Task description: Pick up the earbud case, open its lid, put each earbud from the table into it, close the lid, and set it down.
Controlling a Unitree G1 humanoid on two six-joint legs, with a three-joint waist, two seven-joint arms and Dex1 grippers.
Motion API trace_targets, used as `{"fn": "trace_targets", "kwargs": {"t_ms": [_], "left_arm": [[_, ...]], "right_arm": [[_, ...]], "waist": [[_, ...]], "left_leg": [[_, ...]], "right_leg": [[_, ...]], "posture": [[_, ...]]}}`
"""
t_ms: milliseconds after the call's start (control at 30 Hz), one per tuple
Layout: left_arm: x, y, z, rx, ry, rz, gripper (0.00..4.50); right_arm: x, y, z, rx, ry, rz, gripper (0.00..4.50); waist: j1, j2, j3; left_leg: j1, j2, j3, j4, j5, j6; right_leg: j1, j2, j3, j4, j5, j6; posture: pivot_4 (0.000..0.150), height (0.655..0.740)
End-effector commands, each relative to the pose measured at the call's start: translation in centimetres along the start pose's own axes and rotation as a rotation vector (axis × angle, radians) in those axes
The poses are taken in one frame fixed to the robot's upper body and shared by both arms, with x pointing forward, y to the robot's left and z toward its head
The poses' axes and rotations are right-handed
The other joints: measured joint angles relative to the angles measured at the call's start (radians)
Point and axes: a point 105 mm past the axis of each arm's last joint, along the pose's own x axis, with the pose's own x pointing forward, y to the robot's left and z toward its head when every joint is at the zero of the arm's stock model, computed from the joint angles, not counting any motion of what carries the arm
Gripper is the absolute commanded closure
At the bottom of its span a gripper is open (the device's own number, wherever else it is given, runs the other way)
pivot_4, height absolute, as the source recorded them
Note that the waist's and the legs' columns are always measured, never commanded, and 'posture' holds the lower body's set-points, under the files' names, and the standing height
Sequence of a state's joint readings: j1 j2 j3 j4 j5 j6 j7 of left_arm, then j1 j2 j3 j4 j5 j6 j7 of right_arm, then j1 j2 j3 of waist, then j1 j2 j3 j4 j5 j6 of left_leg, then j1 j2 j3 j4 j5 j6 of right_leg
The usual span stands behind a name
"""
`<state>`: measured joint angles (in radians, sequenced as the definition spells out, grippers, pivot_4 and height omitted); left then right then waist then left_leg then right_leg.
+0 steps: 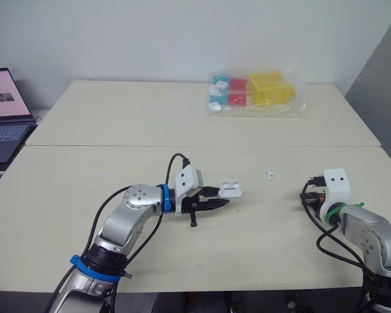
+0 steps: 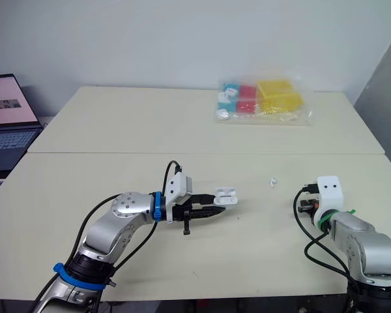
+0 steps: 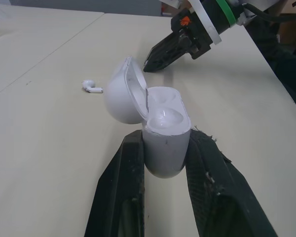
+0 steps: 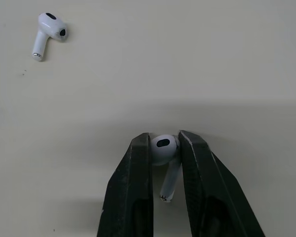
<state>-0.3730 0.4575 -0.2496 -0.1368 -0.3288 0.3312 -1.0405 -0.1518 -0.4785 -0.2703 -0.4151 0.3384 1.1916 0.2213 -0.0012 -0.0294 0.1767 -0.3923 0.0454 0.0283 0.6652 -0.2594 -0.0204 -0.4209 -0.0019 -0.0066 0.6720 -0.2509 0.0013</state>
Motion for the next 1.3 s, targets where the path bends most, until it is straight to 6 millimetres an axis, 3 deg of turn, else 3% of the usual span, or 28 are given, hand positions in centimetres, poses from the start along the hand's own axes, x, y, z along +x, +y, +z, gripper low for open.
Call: {"fn": "trace_targets", "kwargs": {"t_ms": [33, 167, 267, 367, 433, 567, 800, 1300], "left_arm": [[-0.2, -0.2, 0.8, 0.045, -0.019, -0.005, 3.73], [-0.4, -0.3, 0.7, 0.044, -0.017, 0.001, 3.73], [-0.6, -0.4, 0.6, 0.040, -0.012, 0.005, 3.73], [-0.9, -0.5, 0.6, 0.041, -0.008, 0.006, 3.73], [-1.0, -0.6, 0.5, 0.042, -0.003, 0.008, 3.73], [-1.4, -0.9, 0.3, 0.054, 0.018, 0.010, 3.73], [-1.9, -1.3, 0.1, 0.040, 0.027, 0.026, 3.73], [-1.8, -1.5, 0.0, 0.025, 0.027, 0.037, 3.73]], "right_arm": [[-0.9, -1.1, 1.0, -0.005, -0.024, -0.020, 4.09], [-1.8, -0.3, 2.3, -0.111, -0.049, 0.085, 4.09], [-3.3, 1.3, 3.2, -0.347, -0.059, 0.278, 4.09], [-3.8, 1.5, 4.0, -0.548, -0.096, 0.359, 4.09], [-4.3, 2.0, 3.7, -0.754, -0.089, 0.472, 4.09], [-5.2, 2.3, 1.4, -0.958, 0.018, 0.739, 4.09], [-4.7, -0.9, -1.1, -1.087, 0.288, 0.788, 4.09], [-3.0, -1.9, -0.8, -1.121, 0.272, 0.779, 4.09]], "waist": [[0.000, 0.000, 0.000], [-0.001, 0.000, 0.000], [-0.002, 0.001, 0.001], [-0.004, 0.000, 0.001], [-0.004, 0.001, 0.001], [-0.003, 0.001, 0.001], [-0.002, 0.001, 0.001], [-0.001, 0.001, 0.001]], "left_leg": [[0.000, 0.000, 0.000, 0.000, 0.000, 0.000], [0.000, 0.000, 0.000, -0.001, 0.000, 0.000], [0.000, 0.000, 0.000, -0.001, 0.000, 0.000], [0.000, 0.001, -0.001, -0.002, 0.000, 0.000], [0.000, 0.001, -0.001, -0.002, 0.000, 0.000], [-0.001, 0.001, -0.001, -0.003, 0.000, 0.000], [-0.002, 0.001, 0.000, -0.002, 0.000, 0.000], [-0.001, 0.001, 0.001, -0.002, 0.000, 0.000]], "right_leg": [[0.000, 0.000, 0.000, 0.000, 0.000, 0.000], [-0.001, 0.000, 0.000, 0.000, 0.000, 0.000], [-0.001, 0.000, 0.000, -0.001, 0.000, 0.000], [0.000, 0.001, -0.001, -0.003, 0.000, 0.000], [0.000, 0.002, -0.002, -0.004, 0.000, 0.000], [0.000, 0.002, -0.002, -0.007, 0.000, 0.000], [0.000, 0.000, -0.001, -0.008, 0.000, 0.000], [0.001, 0.000, -0.001, -0.007, 0.000, 0.000]], "posture": [[0.150, 0.7358], [0.150, 0.7358], [0.150, 0.7358], [0.150, 0.7358], [0.150, 0.7358], [0.150, 0.7358], [0.150, 0.7358], [0.150, 0.7358]]}}
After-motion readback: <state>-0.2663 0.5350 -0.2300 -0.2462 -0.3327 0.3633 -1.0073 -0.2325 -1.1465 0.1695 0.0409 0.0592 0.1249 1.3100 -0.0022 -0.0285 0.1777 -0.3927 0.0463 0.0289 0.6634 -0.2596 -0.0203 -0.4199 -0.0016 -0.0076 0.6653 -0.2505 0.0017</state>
